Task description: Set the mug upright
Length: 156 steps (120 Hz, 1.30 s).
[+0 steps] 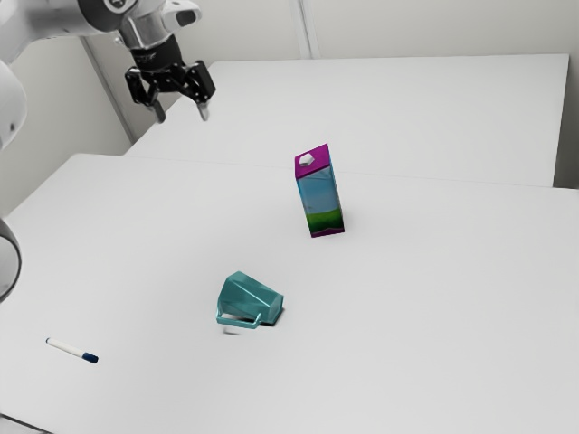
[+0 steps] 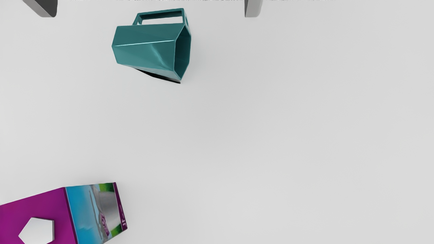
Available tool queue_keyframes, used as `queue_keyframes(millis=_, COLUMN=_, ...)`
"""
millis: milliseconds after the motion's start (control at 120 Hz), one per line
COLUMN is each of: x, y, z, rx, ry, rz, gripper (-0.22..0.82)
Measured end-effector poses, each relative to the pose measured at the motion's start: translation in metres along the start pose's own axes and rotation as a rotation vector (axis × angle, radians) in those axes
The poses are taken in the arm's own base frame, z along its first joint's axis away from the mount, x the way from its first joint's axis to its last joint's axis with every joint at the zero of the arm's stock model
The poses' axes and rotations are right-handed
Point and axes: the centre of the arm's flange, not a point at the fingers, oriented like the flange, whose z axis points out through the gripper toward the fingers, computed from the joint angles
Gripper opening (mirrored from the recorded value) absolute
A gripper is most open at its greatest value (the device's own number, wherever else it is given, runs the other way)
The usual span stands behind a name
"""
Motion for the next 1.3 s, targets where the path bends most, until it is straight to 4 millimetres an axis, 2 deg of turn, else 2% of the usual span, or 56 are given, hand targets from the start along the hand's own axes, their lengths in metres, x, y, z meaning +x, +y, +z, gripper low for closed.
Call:
queue_keyframes(millis=75, x=-0.002, y=0.001, z=0.003, rx=-0.013, ry=-0.011, rz=-0.001, gripper=0.60)
queue_keyframes(millis=167, x=-0.012, y=-0.006, z=0.021, rx=-0.032, ry=-0.047, rz=-0.009, gripper=0.60)
queue_keyframes(millis=267, x=-0.030, y=-0.023, z=0.038, rx=-0.066, ry=-0.078, rz=-0.013, gripper=0.60)
queue_keyframes(millis=400, x=-0.043, y=-0.063, z=0.110, rx=-0.203, ry=-0.168, rz=-0.046, gripper=0.60)
queue_keyframes(millis=525, x=-0.065, y=-0.100, z=0.194, rx=-0.405, ry=-0.230, rz=-0.119, gripper=0.60)
queue_keyframes(millis=583, x=-0.084, y=-0.115, z=0.221, rx=-0.497, ry=-0.223, rz=-0.156, gripper=0.60)
queue_keyframes(millis=683, x=-0.108, y=-0.137, z=0.253, rx=-0.619, ry=-0.177, rz=-0.210, gripper=0.60)
queue_keyframes(millis=750, x=-0.113, y=-0.133, z=0.271, rx=-0.690, ry=-0.148, rz=-0.212, gripper=0.60)
queue_keyframes(millis=850, x=-0.106, y=-0.113, z=0.303, rx=-0.783, ry=-0.126, rz=-0.190, gripper=0.60)
queue_keyframes(millis=917, x=-0.101, y=-0.098, z=0.317, rx=-0.835, ry=-0.105, rz=-0.166, gripper=0.60)
queue_keyframes(millis=1017, x=-0.097, y=-0.084, z=0.326, rx=-0.892, ry=-0.062, rz=-0.126, gripper=0.60)
queue_keyframes(millis=1133, x=-0.095, y=-0.086, z=0.338, rx=-0.942, ry=-0.016, rz=-0.109, gripper=0.60)
queue_keyframes(millis=1300, x=-0.104, y=-0.084, z=0.351, rx=-0.984, ry=0.020, rz=-0.070, gripper=0.60)
